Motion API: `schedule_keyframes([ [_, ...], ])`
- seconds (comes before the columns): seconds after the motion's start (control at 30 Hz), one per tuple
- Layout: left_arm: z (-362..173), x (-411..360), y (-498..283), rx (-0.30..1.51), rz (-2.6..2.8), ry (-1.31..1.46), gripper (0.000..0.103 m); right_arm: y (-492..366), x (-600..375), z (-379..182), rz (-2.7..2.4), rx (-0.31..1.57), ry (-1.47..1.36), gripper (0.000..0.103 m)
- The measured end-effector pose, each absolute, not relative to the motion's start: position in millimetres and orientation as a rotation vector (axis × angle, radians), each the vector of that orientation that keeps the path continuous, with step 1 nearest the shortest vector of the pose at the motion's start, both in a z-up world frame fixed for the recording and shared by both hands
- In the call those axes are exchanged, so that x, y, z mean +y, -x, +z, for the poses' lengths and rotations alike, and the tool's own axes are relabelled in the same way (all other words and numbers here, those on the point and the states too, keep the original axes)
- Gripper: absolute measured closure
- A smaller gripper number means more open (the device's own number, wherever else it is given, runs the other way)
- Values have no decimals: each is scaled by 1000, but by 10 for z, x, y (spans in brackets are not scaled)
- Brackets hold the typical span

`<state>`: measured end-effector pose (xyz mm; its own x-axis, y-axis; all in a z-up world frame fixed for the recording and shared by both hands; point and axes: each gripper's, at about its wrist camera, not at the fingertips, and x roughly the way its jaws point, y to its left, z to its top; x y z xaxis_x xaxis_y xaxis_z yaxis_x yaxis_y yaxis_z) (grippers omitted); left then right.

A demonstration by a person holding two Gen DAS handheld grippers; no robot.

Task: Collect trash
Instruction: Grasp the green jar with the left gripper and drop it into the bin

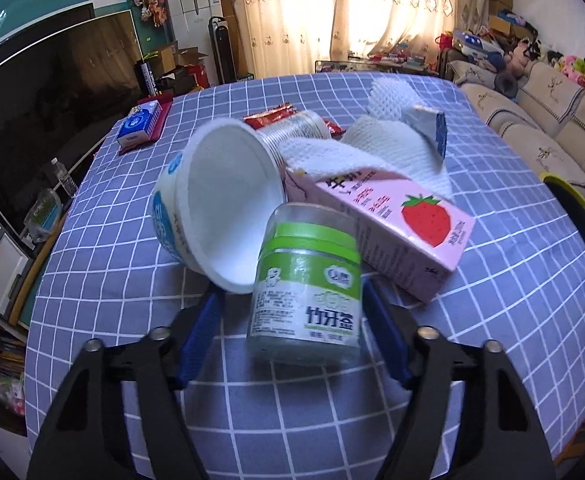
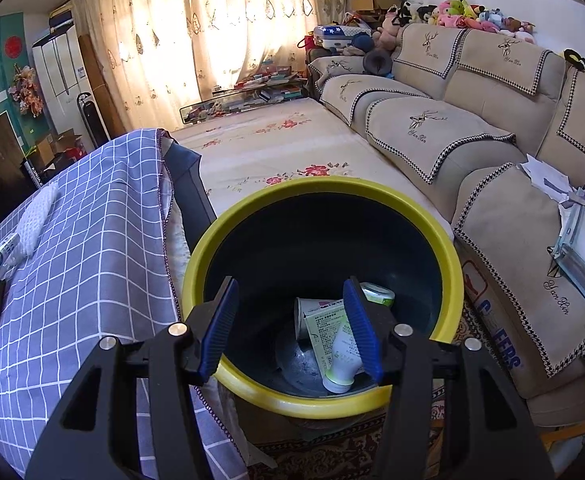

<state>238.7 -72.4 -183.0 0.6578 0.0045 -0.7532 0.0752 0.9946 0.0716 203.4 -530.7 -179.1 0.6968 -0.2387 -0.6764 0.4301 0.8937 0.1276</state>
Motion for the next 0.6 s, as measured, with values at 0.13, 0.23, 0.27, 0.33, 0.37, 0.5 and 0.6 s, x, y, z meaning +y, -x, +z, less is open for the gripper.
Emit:
schedule_keyframes([
  [0.13,-1846,-748,-2368,858,-66,-99,51,-2015,-5294,-1784,-373,702,-296,51],
  [0.23,-1806,-801,-2276,852,-103,-110,51,-1976,-5304,-1739,-365,691,-303,51],
  [0.27,-1776,-824,-2237,849,-114,-112,51,-1963,-5303,-1723,-363,687,-304,51],
  [0.33,-1687,-873,-2142,832,-146,-116,53,-1929,-5308,-1675,-359,676,-306,51],
  [0.37,-1645,-890,-2105,826,-157,-116,53,-1910,-5307,-1658,-357,671,-307,51],
  [0.5,-1448,-1024,-1974,783,-217,-129,53,-1842,-5312,-1585,-349,652,-314,51],
  [0.6,-1345,-1132,-1921,765,-260,-129,53,-1807,-5328,-1545,-343,645,-320,51],
])
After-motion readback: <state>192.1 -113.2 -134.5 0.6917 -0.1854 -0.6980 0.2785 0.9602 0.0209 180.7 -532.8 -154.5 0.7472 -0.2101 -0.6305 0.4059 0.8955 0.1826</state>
